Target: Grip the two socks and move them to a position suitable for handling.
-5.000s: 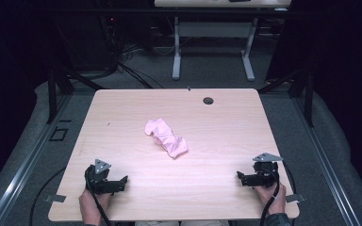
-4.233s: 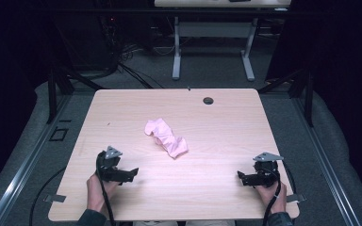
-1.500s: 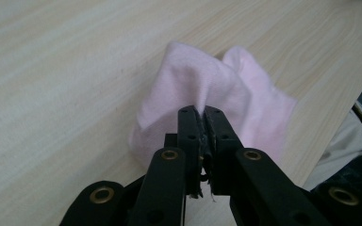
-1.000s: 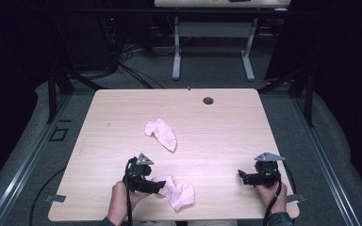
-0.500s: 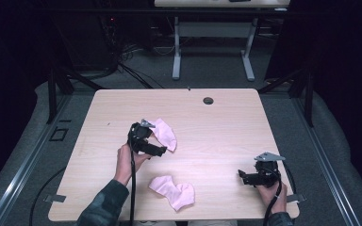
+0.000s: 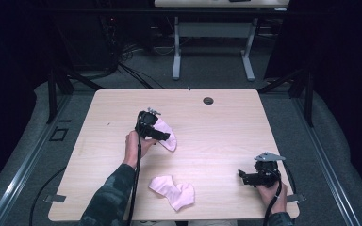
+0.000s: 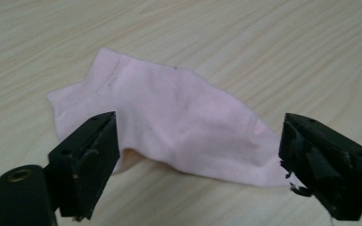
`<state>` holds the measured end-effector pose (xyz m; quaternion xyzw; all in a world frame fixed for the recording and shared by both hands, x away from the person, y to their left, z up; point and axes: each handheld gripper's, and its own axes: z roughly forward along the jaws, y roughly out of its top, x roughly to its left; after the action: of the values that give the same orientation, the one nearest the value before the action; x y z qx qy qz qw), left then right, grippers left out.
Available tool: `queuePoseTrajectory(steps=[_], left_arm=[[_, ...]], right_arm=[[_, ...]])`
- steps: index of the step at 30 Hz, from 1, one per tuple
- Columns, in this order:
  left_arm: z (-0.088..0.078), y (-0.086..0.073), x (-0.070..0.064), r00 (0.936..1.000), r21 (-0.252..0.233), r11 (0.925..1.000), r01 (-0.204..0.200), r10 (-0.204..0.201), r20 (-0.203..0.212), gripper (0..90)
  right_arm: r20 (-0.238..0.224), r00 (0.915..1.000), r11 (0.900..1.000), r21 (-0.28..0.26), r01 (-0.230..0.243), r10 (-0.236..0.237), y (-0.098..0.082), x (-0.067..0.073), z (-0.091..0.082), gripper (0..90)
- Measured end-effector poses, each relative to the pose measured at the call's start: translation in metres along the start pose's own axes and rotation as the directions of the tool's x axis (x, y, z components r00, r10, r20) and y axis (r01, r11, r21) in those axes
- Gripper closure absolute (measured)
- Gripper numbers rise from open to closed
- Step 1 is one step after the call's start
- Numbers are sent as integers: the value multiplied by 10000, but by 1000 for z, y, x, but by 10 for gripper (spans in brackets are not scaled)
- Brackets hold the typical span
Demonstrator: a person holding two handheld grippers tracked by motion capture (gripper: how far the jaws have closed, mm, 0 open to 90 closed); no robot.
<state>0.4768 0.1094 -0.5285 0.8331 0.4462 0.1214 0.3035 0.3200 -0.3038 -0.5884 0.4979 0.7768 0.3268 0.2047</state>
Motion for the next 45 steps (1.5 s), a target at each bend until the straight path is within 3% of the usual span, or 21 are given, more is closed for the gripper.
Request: queuePoseTrajectory(steps=[1,3,8,12,21,24,26,30,32,33,34,36,37,38,39,40,42,45], left_arm=[[9,1,2,9996,241,9996,-144,150,-255,160],[18,0,3,9995,519,9986,-68,84,-314,179],[29,-1,6,9993,707,9975,90,-64,-368,259],[38,-3,4,9989,1095,9940,38,13,-467,409],[37,-6,-1,9968,855,9963,-68,135,-782,604],[37,-8,-3,9959,682,9977,-67,128,-891,782],[37,-9,-2,9945,545,9985,-102,158,-1039,816],[32,-11,0,9964,443,9990,88,-51,-843,851],[24,-10,-2,9978,154,9998,131,-121,-646,852],[10,-7,-8,9990,-177,9998,21,-29,-450,852],[10,-7,-8,9990,-177,9998,21,-29,-450,852],[-5,-4,-19,9996,-479,9988,-138,125,-267,851],[-19,-2,-31,9996,-657,9974,-293,295,27,849],[-19,-2,-31,9996,-657,9974,-293,295,27,849],[-30,-2,-43,9987,-754,9962,-426,445,242,848],[-30,-2,-43,9987,-754,9962,-426,445,242,847],[-41,-5,-58,9968,-1024,9940,-377,446,661,847],[-41,-11,-74,9919,-973,9946,-362,476,1175,846]], right_arm=[[-3,10000,10000,0,3,-3,0,0,0,45],[0,10000,10000,-5,4,-4,0,0,0,45],[1,10000,10000,-4,2,-2,0,0,0,45],[-2,10000,10000,-7,6,-6,0,0,0,45],[-3,10000,10000,-8,4,-4,0,0,0,45],[-2,10000,10000,-4,0,0,0,0,0,45],[-3,10000,10000,-5,0,0,0,0,0,45],[-1,10000,10000,-3,2,-2,0,0,0,45],[-5,10000,10000,0,3,-3,0,0,0,46],[-5,10000,10000,-3,4,-4,0,0,0,45],[-5,10000,10000,-3,4,-4,0,0,0,45],[-3,10000,10000,-1,2,-2,0,0,0,46],[3,10000,10000,-1,-3,3,0,0,0,47],[3,10000,10000,-1,-3,3,0,0,0,47],[10,10000,10000,-2,-7,7,0,0,0,46],[10,10000,10000,-2,-7,7,0,0,0,46],[17,10000,10000,-2,-18,18,0,0,0,47],[23,10000,10000,-4,-18,18,0,0,0,47]])
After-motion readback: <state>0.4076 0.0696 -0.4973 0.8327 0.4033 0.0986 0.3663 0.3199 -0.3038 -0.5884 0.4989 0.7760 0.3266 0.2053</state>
